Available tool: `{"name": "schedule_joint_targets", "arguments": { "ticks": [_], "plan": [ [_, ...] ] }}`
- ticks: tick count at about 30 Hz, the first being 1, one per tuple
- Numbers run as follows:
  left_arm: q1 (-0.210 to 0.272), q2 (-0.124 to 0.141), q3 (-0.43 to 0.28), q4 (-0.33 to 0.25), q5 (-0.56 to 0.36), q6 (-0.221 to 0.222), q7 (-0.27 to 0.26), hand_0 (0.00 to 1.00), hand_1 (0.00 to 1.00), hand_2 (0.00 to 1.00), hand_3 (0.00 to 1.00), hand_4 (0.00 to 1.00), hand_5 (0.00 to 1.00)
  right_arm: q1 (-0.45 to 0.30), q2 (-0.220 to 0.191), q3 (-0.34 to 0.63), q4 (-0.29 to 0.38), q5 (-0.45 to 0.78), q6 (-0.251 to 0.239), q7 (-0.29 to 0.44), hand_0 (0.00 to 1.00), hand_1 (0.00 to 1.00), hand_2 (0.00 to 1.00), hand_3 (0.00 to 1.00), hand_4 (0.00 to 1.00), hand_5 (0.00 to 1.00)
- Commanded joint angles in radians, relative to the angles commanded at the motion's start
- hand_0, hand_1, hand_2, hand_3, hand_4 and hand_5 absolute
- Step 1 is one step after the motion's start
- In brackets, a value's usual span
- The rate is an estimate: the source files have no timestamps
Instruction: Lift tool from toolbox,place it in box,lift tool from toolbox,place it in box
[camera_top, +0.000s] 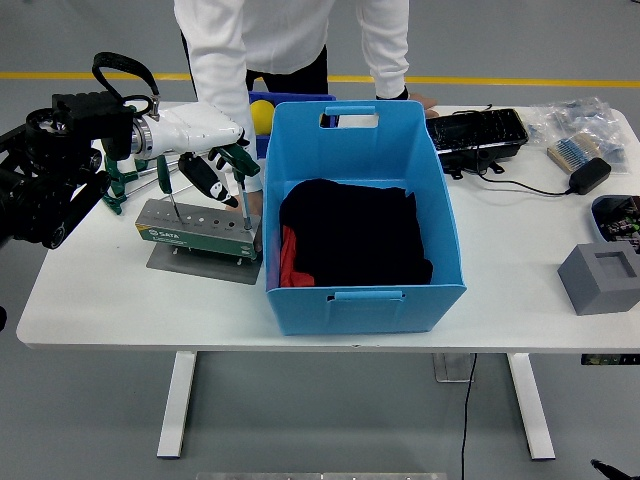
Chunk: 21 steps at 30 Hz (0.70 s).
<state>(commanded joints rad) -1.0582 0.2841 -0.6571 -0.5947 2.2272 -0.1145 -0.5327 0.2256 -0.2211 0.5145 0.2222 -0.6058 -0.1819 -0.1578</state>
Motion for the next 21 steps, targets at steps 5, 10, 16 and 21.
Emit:
{"name": "schedule_joint_targets", "arguments": {
  "ticks": [5, 10, 16, 21],
  "plan": [
    [-0.005, -0.003, 0.006, 0.008, 0.002, 0.008, 0.005, 0.324, 0.188, 0.207, 0.27, 0.998, 0.546, 0.003, -0.002, 0.001, 0.0, 0.0, -0.001, 0.0, 0.618, 0.596, 0.668, 0.543, 0.777, 0.652],
    [-0.008, -0.007, 0.015, 0.017, -0.007, 0.021, 0.006, 0.324, 0.188, 0.207, 0.27, 0.998, 0.546, 0.004, -0.003, 0.002, 0.0, -0.002, -0.001, -0.001, 0.618, 0.596, 0.668, 0.543, 0.777, 0.652],
    [-0.01, -0.013, 0.015, 0.032, -0.035, 0.04, 0.0, 0.292, 0.138, 0.167, 0.216, 0.998, 0.563, 0.004, -0.003, 0.003, 0.0, -0.004, -0.001, -0.002, 0.619, 0.597, 0.668, 0.542, 0.776, 0.652],
    [-0.007, -0.015, 0.008, 0.043, -0.075, 0.054, -0.011, 0.256, 0.082, 0.122, 0.152, 0.998, 0.581, 0.004, -0.003, 0.003, 0.0, -0.003, -0.001, -0.002, 0.618, 0.596, 0.668, 0.543, 0.777, 0.652]
  ]
}}
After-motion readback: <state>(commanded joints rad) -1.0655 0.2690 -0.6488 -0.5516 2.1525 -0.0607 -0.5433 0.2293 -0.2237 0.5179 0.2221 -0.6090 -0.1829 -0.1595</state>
